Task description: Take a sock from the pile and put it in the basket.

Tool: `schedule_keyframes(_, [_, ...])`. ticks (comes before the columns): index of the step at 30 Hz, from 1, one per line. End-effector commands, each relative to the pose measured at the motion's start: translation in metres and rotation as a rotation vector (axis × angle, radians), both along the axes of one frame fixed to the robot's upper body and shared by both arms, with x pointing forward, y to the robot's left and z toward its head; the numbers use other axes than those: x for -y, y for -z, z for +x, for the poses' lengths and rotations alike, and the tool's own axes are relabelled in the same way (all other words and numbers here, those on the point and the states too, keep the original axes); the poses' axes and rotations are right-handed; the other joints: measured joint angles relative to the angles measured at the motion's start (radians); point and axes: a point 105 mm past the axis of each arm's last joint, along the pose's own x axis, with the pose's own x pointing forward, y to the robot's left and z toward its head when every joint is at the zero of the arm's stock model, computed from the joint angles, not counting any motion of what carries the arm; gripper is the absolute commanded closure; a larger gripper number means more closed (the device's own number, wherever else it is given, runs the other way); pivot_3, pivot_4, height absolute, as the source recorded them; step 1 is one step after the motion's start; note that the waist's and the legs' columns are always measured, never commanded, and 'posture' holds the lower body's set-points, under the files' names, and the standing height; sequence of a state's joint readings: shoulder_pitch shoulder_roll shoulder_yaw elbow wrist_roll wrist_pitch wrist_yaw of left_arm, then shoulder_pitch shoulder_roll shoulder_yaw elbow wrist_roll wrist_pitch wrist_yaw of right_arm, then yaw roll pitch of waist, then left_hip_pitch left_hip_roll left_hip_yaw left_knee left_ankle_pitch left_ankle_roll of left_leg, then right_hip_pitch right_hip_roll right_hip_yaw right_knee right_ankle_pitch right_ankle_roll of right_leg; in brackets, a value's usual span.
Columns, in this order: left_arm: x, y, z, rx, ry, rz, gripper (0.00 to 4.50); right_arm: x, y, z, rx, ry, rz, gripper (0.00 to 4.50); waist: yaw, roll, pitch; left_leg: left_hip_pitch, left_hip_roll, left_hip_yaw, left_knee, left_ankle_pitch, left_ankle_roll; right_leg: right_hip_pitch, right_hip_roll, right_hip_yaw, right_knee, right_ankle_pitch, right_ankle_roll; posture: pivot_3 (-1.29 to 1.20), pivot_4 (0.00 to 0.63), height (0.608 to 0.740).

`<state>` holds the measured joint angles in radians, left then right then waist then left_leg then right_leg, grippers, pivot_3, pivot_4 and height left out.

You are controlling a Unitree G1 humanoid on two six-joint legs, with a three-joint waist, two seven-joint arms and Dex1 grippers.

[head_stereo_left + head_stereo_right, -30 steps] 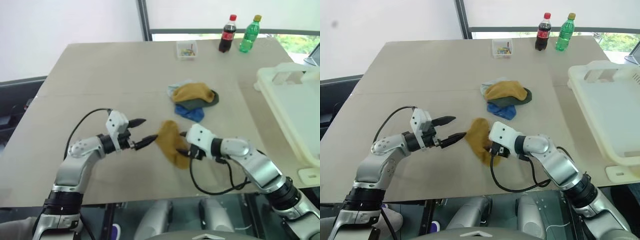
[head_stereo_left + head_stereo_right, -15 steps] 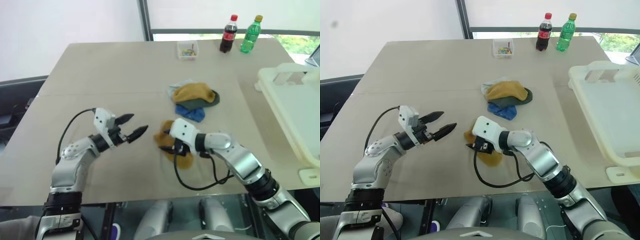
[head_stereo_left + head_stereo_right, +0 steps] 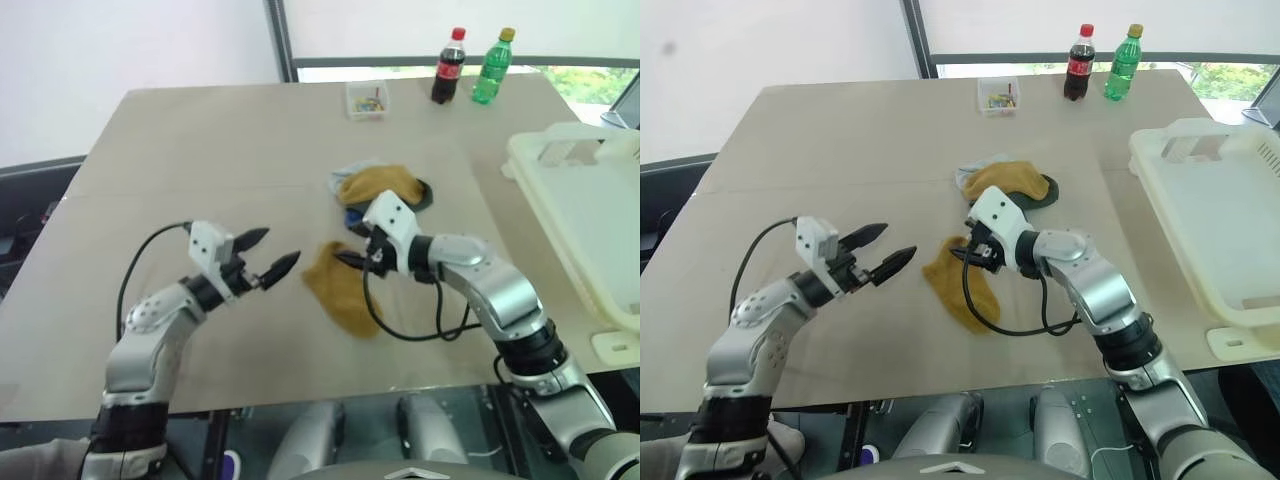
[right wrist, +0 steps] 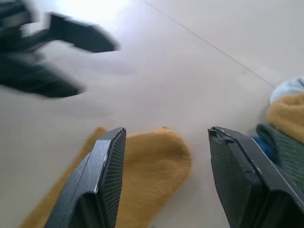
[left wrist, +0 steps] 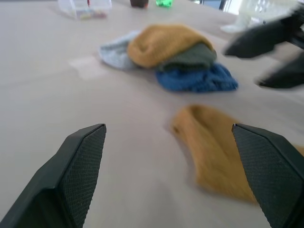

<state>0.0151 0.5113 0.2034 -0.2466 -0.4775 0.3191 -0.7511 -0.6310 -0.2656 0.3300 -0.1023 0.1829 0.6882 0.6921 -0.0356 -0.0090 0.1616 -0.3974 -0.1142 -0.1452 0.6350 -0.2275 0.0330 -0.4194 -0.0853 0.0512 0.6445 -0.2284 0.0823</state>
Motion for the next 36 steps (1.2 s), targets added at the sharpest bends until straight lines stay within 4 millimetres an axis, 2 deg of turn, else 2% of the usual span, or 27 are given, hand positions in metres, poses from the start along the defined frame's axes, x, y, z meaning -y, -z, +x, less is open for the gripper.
schedule_keyframes(1, [-0.004,-0.019,-0.013,0.082,-0.039,0.003,0.00,-0.007,-0.011,0.007,0.029,-0.028,0.027,1.70,0.001,0.000,0.000,0.000,0.000,0.000,0.000,0.000,0.000,0.000,0.000,0.000,0.000,0.000,0.000,0.00,0.150,0.740])
schedule_keyframes(7, [-0.005,-0.015,-0.030,0.082,-0.047,0.040,0.00,-0.017,0.004,0.011,0.031,-0.103,-0.037,1.70,0.001,0.000,0.000,0.000,0.000,-0.001,0.000,0.000,0.000,0.000,0.000,-0.001,0.000,0.000,0.000,0.00,0.150,0.740])
schedule_keyframes(15, [-0.001,-0.016,-0.041,0.107,-0.046,0.063,0.00,-0.027,0.036,0.037,0.021,-0.103,-0.205,1.70,-0.005,0.000,0.000,0.001,0.000,0.000,0.000,0.000,0.000,0.000,0.002,0.000,0.001,0.000,-0.001,0.00,0.150,0.740])
schedule_keyframes(19, [0.003,-0.012,-0.049,0.106,-0.024,0.086,0.00,-0.030,0.044,0.039,-0.012,-0.146,-0.244,1.70,-0.005,0.001,0.000,0.001,0.000,0.001,0.000,0.000,0.000,0.000,0.002,0.001,0.000,0.000,-0.001,0.00,0.150,0.740])
schedule_keyframes(20, [0.003,-0.011,-0.049,0.107,-0.023,0.087,0.00,-0.030,0.045,0.039,-0.018,-0.152,-0.249,2.19,-0.005,0.001,0.000,0.001,0.000,0.001,0.000,0.000,0.000,0.000,0.003,0.001,0.000,0.000,-0.001,0.00,0.150,0.740])
schedule_keyframes(23, [0.004,-0.010,-0.048,0.109,-0.021,0.082,0.00,-0.027,0.043,0.039,-0.042,-0.140,-0.233,3.26,-0.005,0.001,0.000,0.002,0.001,0.000,0.000,-0.002,0.003,0.000,0.003,0.000,0.001,0.000,-0.001,0.00,0.150,0.740])
schedule_keyframes(25, [0.007,-0.008,-0.046,0.108,-0.007,0.075,0.00,-0.022,0.038,0.038,-0.076,-0.112,-0.188,4.23,-0.003,0.001,0.000,0.003,0.001,0.000,0.000,-0.002,0.003,0.000,0.004,0.000,0.001,0.001,-0.002,0.00,0.150,0.740])
schedule_keyframes(26, [0.008,-0.008,-0.045,0.107,0.003,0.072,0.00,-0.020,0.036,0.037,-0.094,-0.099,-0.167,4.49,0.000,0.001,0.000,0.003,0.001,0.000,0.000,-0.002,0.003,0.000,0.004,0.000,0.001,0.001,-0.002,0.00,0.150,0.740])
schedule_keyframes(32, [0.017,-0.006,-0.036,0.095,0.068,0.058,0.00,0.012,0.026,0.025,-0.228,0.120,0.008,4.49,0.010,0.002,0.000,0.002,0.001,-0.001,0.000,-0.002,0.003,0.000,0.003,0.000,0.000,0.001,-0.002,0.00,0.150,0.740])
schedule_keyframes(36, [0.026,-0.002,-0.026,0.055,0.151,0.052,0.00,0.054,0.030,0.009,-0.324,0.402,0.133,4.49,0.021,0.002,0.000,0.001,0.001,-0.001,0.000,-0.002,0.003,0.000,0.003,0.000,0.000,0.001,-0.002,0.00,0.150,0.740])
